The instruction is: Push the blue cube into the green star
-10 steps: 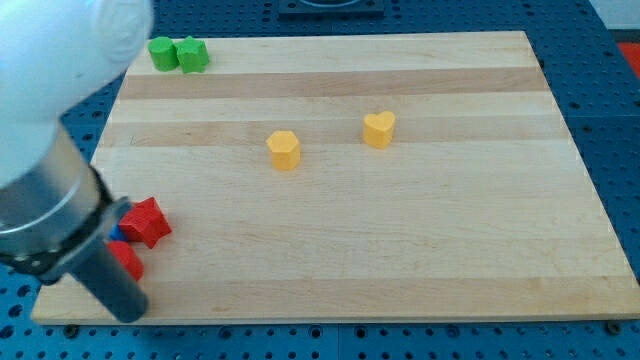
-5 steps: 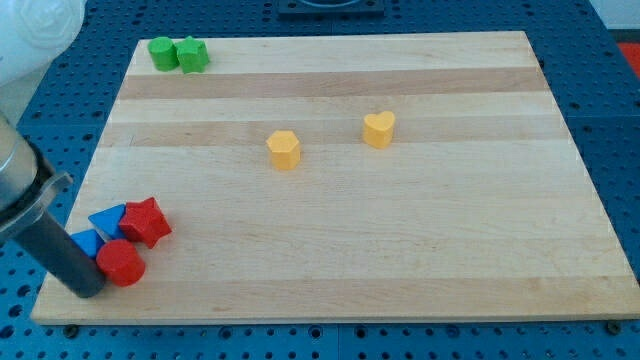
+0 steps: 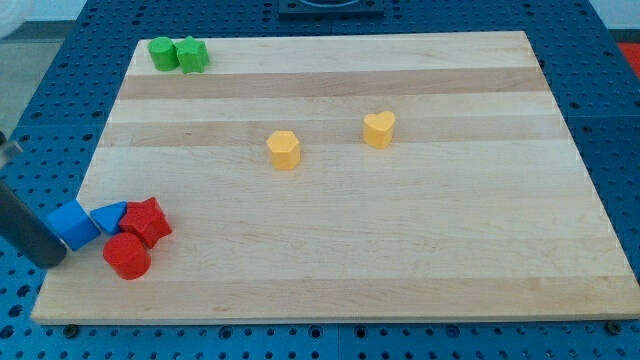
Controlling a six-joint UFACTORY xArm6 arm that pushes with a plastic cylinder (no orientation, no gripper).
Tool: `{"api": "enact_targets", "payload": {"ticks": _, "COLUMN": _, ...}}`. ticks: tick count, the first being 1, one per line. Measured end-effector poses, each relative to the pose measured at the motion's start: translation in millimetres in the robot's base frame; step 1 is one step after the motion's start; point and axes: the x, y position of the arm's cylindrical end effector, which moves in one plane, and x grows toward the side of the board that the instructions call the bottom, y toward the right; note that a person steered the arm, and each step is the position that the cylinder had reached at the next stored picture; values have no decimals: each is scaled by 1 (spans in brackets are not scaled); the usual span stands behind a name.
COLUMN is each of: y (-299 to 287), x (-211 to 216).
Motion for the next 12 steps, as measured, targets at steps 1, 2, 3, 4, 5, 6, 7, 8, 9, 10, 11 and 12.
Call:
{"api": "enact_targets", "payload": {"ticks": 1, "y": 17, "x": -3}}
{"api": "enact_targets", "payload": {"ticks": 2, "y": 41, "x": -21}}
{"api": "enact_targets", "payload": {"ticks": 3, "y": 30, "x": -62}}
{"api": "enact_targets", "payload": {"ticks": 4, "y": 2, "x": -91}}
{"api": "enact_targets", "payload": {"ticks": 5, "y": 0, "x": -99}}
{"api": "enact_targets", "payload": {"ticks": 6, "y": 0, "x": -100}}
{"api": "enact_targets", "payload": {"ticks": 7, "y": 0, "x": -107}}
{"api": "enact_targets", "payload": {"ticks": 8, "y": 0, "x": -121}}
{"api": "enact_targets", "payload": {"ticks": 9, "y": 0, "x": -138}}
{"api": "enact_targets", "payload": {"ticks": 10, "y": 0, "x": -172}}
{"api": "enact_targets", "payload": {"ticks": 11, "y": 10, "x": -191}}
{"api": "enact_targets", "payload": {"ticks": 12, "y": 39, "x": -188}}
